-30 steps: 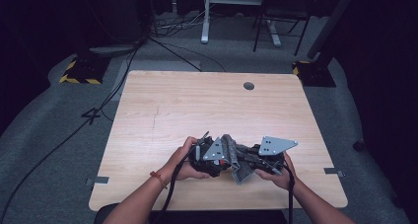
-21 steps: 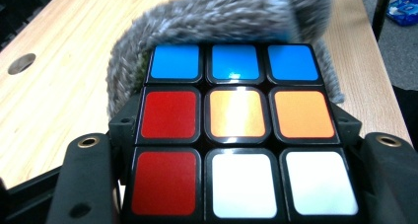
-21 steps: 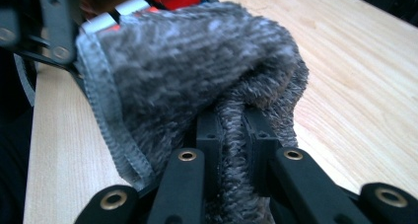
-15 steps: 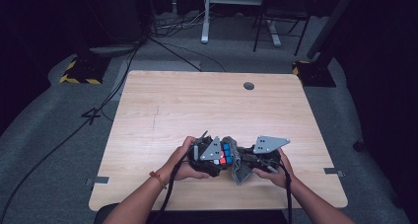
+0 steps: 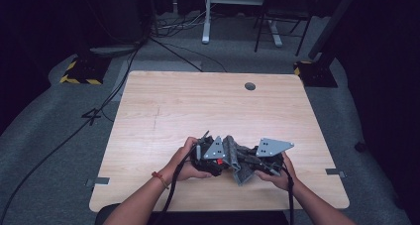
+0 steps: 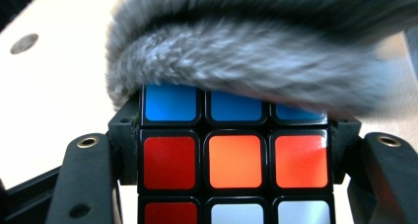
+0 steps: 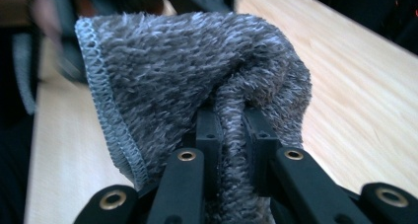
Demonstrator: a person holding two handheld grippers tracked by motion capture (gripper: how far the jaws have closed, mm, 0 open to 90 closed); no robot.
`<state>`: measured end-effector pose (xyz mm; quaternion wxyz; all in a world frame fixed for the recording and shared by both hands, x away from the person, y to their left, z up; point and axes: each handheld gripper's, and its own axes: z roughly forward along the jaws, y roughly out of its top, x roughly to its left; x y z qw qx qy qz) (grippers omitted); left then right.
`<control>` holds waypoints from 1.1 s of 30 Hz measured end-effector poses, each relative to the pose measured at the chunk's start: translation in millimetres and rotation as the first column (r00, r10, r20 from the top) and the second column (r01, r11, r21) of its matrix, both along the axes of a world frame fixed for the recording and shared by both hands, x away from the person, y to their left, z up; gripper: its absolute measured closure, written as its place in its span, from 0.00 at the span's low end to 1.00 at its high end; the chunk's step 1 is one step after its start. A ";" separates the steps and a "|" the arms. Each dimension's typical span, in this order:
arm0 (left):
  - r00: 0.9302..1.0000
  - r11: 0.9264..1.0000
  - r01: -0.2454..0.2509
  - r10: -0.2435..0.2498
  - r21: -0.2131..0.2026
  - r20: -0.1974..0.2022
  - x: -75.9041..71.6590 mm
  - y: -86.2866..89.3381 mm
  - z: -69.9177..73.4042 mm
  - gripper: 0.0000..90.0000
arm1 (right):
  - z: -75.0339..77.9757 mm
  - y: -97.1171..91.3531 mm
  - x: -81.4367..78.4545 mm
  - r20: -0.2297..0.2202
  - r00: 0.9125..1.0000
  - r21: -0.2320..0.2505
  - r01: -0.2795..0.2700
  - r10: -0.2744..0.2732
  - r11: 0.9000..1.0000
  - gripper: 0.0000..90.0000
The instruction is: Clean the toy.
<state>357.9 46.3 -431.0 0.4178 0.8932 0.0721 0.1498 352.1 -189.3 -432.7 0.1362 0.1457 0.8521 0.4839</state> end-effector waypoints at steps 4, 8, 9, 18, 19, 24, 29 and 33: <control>1.000 0.999 0.017 -0.016 -0.044 0.010 -1.8 3.4 5.8 0.37 | -14.4 -6.8 12.9 -0.070 0.997 -0.018 0.026 -0.027 1.000 0.89; 0.999 0.997 0.036 -0.034 -0.072 0.016 -4.3 4.1 9.1 0.37 | -22.8 -5.3 17.2 -0.113 0.993 -0.033 0.018 -0.021 0.999 0.89; 0.999 0.996 0.042 -0.041 -0.079 0.010 -4.3 4.5 8.7 0.37 | -22.5 -4.7 17.1 -0.115 0.993 -0.028 0.012 -0.015 1.000 0.89; 0.998 0.995 0.057 -0.058 -0.085 -0.002 -2.2 6.6 6.3 0.36 | -14.4 -11.4 14.7 -0.151 0.988 0.084 -0.029 0.041 0.996 0.89; 0.998 0.995 0.057 -0.057 -0.079 0.000 -1.9 6.7 6.1 0.36 | -11.4 -13.3 14.2 -0.141 0.989 0.096 -0.028 0.041 0.995 0.89; 0.999 0.999 0.046 -0.046 -0.029 0.012 -2.0 3.0 2.7 0.36 | -5.5 -16.3 11.1 -0.125 0.991 0.125 -0.027 0.043 0.992 0.89; 0.999 0.998 0.035 -0.036 0.046 0.027 -2.8 -4.1 -4.1 0.37 | 2.4 -13.0 5.9 -0.099 0.993 0.143 -0.046 0.061 0.989 0.89; 0.999 0.999 0.034 -0.035 0.042 0.020 -2.1 -2.8 -3.8 0.37 | 4.1 -9.5 1.7 -0.065 0.996 0.118 -0.046 0.054 0.992 0.89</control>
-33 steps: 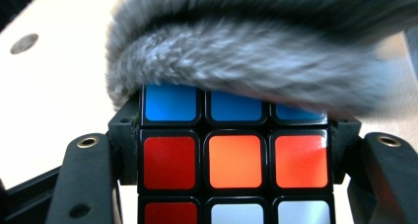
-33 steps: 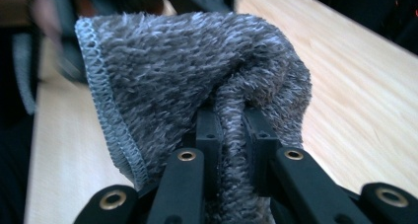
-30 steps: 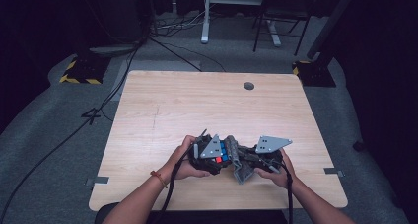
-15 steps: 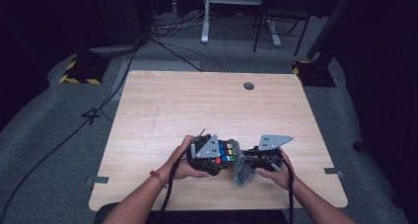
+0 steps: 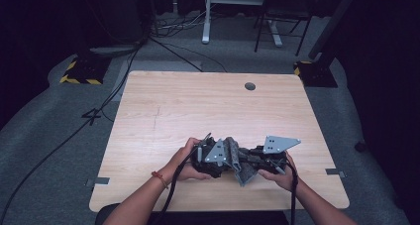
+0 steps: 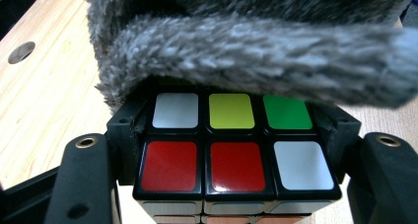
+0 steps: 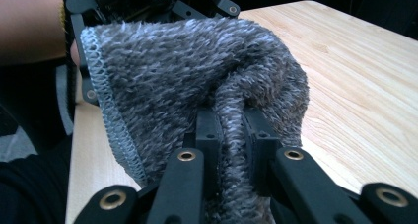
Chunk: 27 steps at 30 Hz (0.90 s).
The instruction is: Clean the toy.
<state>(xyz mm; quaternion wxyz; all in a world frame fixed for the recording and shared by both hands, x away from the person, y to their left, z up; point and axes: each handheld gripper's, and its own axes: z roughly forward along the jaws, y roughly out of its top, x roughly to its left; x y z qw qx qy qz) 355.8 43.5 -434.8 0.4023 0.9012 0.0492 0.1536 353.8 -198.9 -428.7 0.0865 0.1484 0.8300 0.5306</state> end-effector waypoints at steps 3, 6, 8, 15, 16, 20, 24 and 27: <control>1.000 1.000 -0.004 0.004 -0.011 0.001 -0.3 1.4 1.7 0.37 | -1.1 -0.6 1.7 0.001 1.000 -0.008 0.009 -0.009 1.000 0.89; 1.000 1.000 -0.004 0.005 -0.027 0.003 -0.6 3.2 4.3 0.37 | -4.9 -1.0 4.5 0.001 1.000 -0.036 0.024 -0.024 0.999 0.89; 1.000 0.998 0.000 0.000 -0.062 -0.005 -0.7 5.5 7.1 0.37 | -9.5 -0.9 7.8 -0.009 0.999 -0.064 0.037 -0.037 0.997 0.89; 1.000 0.992 0.015 -0.018 -0.121 -0.020 -1.0 8.6 11.3 0.37 | -18.5 4.5 10.2 -0.040 0.999 -0.098 0.027 -0.031 0.995 0.89; 1.000 0.994 0.012 -0.015 -0.113 -0.023 -0.3 8.3 10.1 0.37 | -17.0 4.7 9.1 -0.035 0.999 -0.091 0.026 -0.029 0.996 0.89; 0.999 0.996 0.003 -0.006 -0.089 -0.033 1.8 5.7 5.6 0.37 | -9.1 2.7 4.4 -0.020 0.999 -0.046 0.030 -0.031 0.999 0.89; 1.000 1.000 -0.004 0.004 -0.025 -0.008 -0.1 -0.9 2.1 0.37 | -1.8 5.3 -1.4 0.006 1.000 -0.023 0.015 -0.015 1.000 0.89; 1.000 1.000 -0.006 0.006 -0.017 -0.009 0.1 -0.7 2.4 0.37 | 0.1 10.1 -5.5 0.041 0.999 -0.051 0.017 -0.015 0.999 0.89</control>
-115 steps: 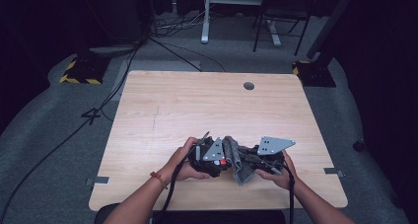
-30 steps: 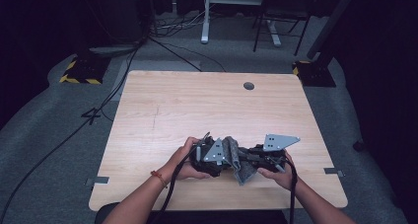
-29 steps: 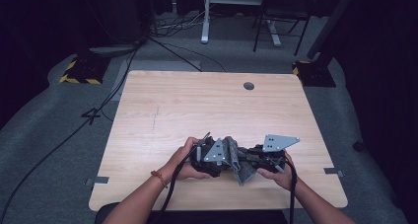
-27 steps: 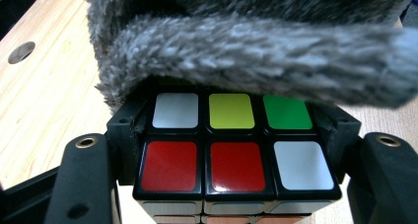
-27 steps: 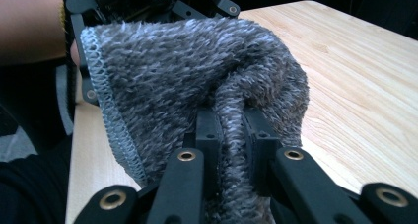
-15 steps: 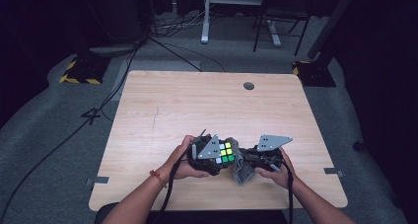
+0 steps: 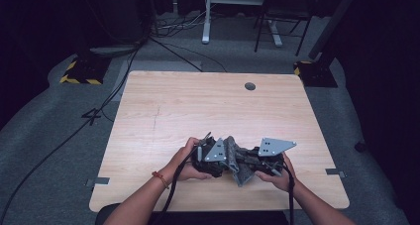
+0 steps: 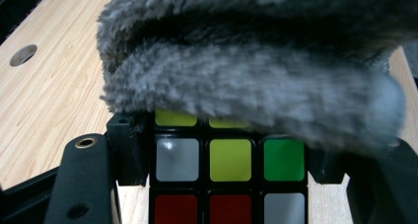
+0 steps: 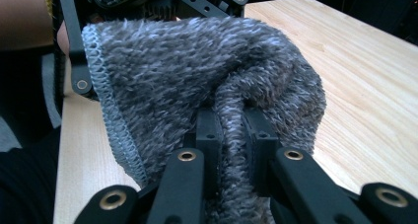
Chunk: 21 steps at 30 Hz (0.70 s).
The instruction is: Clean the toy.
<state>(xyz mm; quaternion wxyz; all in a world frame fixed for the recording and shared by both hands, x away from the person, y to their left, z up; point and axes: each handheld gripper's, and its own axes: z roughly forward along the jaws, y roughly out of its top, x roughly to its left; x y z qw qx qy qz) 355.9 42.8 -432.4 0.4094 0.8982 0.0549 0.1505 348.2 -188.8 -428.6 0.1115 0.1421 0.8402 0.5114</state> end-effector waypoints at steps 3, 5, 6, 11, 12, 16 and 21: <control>1.000 1.000 -0.007 0.007 -0.022 -0.005 0.1 2.5 2.5 0.37 | 0.1 -2.9 2.0 0.016 1.000 -0.014 0.012 -0.012 1.000 0.89; 1.000 0.999 -0.005 0.005 -0.045 -0.006 -0.2 5.2 6.3 0.37 | -2.8 -4.7 4.8 0.025 0.999 -0.049 0.028 -0.026 0.998 0.89; 1.000 0.999 -0.008 0.007 -0.052 -0.001 -0.6 6.4 7.9 0.37 | -5.8 -5.9 7.2 0.010 0.999 -0.067 0.036 -0.035 0.997 0.89; 1.000 0.994 0.003 -0.004 -0.112 -0.005 -1.7 11.4 14.9 0.37 | -20.7 -10.9 20.1 -0.038 0.997 -0.136 0.065 -0.071 0.989 0.89; 1.000 0.994 0.009 -0.009 -0.110 0.000 -2.2 11.3 15.9 0.37 | -22.0 -11.4 21.6 -0.050 0.996 -0.133 0.065 -0.073 0.989 0.89; 1.000 0.996 0.008 -0.008 -0.085 0.004 -1.7 8.4 12.0 0.37 | -17.5 -12.4 20.6 -0.054 0.996 -0.092 0.060 -0.065 0.994 0.89; 1.000 0.999 0.011 -0.011 -0.037 0.001 -2.3 0.6 5.3 0.37 | 2.1 -4.2 2.7 0.033 0.999 -0.053 0.041 -0.039 0.998 0.89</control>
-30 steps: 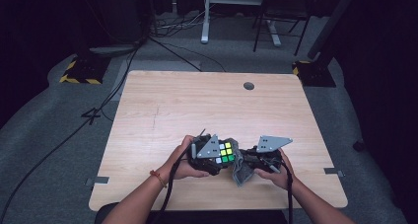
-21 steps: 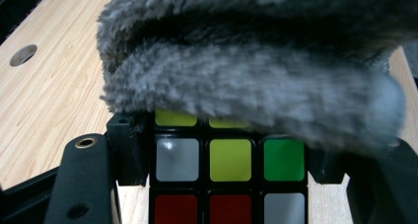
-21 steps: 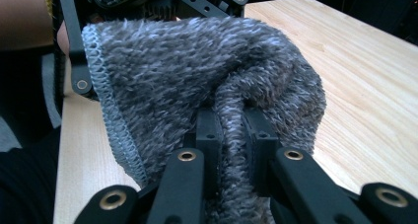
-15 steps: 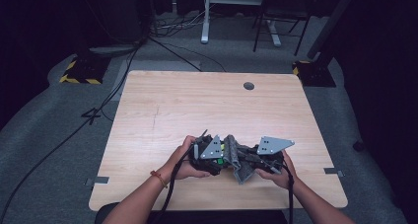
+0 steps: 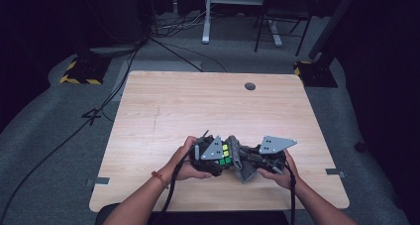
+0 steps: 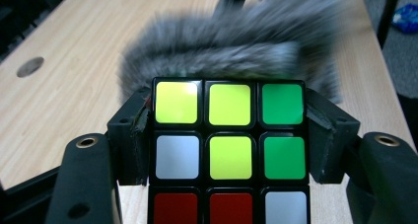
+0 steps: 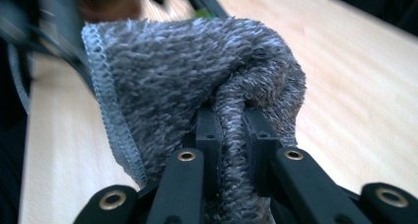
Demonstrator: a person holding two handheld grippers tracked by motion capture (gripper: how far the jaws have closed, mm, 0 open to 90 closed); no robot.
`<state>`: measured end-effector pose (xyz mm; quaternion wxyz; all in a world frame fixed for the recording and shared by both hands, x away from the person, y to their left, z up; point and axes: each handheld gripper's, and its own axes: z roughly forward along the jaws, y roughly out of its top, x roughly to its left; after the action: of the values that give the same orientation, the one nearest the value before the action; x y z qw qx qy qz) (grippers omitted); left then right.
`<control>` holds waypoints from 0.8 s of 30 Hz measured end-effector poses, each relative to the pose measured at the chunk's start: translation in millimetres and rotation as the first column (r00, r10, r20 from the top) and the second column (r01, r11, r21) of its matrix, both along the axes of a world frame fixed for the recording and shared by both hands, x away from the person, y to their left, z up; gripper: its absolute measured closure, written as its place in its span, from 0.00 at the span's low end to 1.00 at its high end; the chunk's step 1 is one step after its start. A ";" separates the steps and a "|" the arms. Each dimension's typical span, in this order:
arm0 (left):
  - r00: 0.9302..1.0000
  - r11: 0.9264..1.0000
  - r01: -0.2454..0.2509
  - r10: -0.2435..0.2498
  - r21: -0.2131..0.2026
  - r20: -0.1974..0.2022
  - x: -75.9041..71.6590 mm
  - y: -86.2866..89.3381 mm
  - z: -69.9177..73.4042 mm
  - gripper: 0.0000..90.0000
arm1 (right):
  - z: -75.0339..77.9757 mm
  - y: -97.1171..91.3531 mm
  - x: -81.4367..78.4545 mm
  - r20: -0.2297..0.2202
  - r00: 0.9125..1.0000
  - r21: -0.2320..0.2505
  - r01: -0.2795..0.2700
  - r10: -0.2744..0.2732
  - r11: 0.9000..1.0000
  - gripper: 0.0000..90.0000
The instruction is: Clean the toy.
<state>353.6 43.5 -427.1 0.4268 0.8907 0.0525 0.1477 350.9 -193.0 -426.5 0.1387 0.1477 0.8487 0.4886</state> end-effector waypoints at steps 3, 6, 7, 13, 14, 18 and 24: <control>1.000 1.000 0.005 -0.005 0.015 -0.001 -0.6 -0.9 -1.3 0.37 | 6.4 7.6 -10.3 0.071 0.997 -0.027 -0.005 0.007 1.000 0.89; 1.000 1.000 0.003 -0.003 0.012 0.010 -2.6 -0.1 0.5 0.37 | 2.8 5.3 -4.6 0.043 0.999 -0.026 -0.004 0.005 1.000 0.89; 1.000 1.000 0.004 -0.004 0.010 0.016 -3.3 0.0 1.7 0.37 | -0.7 3.7 -0.6 0.029 1.000 -0.036 0.008 -0.007 0.999 0.89; 1.000 0.998 0.014 -0.013 -0.063 0.009 -3.5 5.8 10.0 0.37 | -30.3 -6.9 21.5 -0.103 0.993 -0.087 0.049 -0.058 0.995 0.89; 1.000 0.997 0.011 -0.010 -0.071 0.009 -3.7 6.1 10.1 0.37 | -33.4 -7.4 23.6 -0.128 0.990 -0.079 0.044 -0.054 0.996 0.89; 1.000 0.997 0.019 -0.019 -0.076 0.000 -2.7 6.0 7.3 0.37 | -28.7 -7.7 22.7 -0.167 0.986 0.009 0.003 -0.001 1.000 0.89; 1.000 0.995 0.018 -0.019 -0.094 -0.011 -1.5 8.8 6.6 0.36 | -20.3 -11.3 18.6 -0.166 0.986 0.057 0.012 -0.003 0.998 0.89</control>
<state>352.0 52.3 -420.5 0.4690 0.8710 0.0539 0.1357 369.5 -204.3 -446.9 0.0652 0.1949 0.8422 0.4984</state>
